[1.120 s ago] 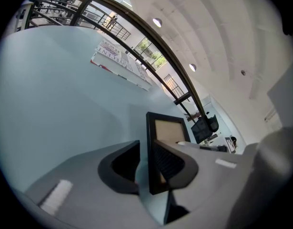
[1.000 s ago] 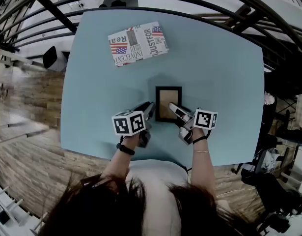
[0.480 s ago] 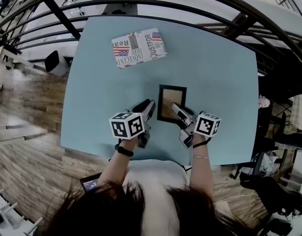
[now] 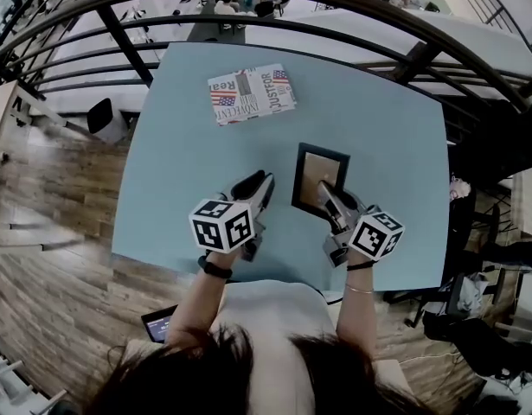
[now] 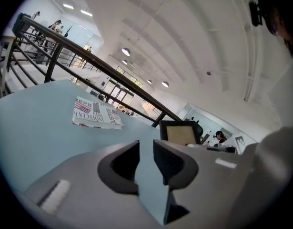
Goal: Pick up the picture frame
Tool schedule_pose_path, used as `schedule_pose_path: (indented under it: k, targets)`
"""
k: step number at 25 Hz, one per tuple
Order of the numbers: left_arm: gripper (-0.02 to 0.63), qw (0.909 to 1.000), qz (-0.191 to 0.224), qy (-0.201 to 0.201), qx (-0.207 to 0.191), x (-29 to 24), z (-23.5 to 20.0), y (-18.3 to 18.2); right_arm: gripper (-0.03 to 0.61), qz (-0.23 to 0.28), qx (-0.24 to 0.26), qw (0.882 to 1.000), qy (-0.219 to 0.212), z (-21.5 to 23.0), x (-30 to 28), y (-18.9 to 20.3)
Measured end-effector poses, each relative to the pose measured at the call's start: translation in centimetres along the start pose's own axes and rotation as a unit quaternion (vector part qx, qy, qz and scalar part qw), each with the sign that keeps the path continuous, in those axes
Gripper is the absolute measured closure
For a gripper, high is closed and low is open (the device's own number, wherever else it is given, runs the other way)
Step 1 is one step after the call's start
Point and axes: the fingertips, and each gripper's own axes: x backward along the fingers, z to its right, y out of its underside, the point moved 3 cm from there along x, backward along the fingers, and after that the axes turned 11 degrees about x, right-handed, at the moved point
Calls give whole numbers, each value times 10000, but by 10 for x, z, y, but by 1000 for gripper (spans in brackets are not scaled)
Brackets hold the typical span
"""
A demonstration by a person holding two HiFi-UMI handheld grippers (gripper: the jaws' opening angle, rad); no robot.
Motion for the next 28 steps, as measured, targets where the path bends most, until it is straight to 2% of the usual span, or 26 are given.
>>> schedule_pose_path:
  k: [7, 15, 20, 24, 28]
  targets:
    - [517, 9972, 259, -6, -697, 26, 17, -21, 568, 51, 1209, 9911, 555, -25, 22, -24]
    - [517, 9865, 425, -92, -1579, 38, 39, -35, 568, 67, 2306, 9661, 1155, -36, 45, -45]
    - [518, 9771, 494, -194, -2059, 39, 44, -39, 568, 134, 2690, 9520, 1453, -33, 51, -54]
    - [518, 9724, 555, -282, -2248, 41, 44, -41, 568, 135, 2936, 9413, 1662, -27, 55, -59]
    - [541, 9714, 680, -350, -2248, 42, 40, -45, 568, 218, 2924, 9404, 1720, -20, 56, -62]
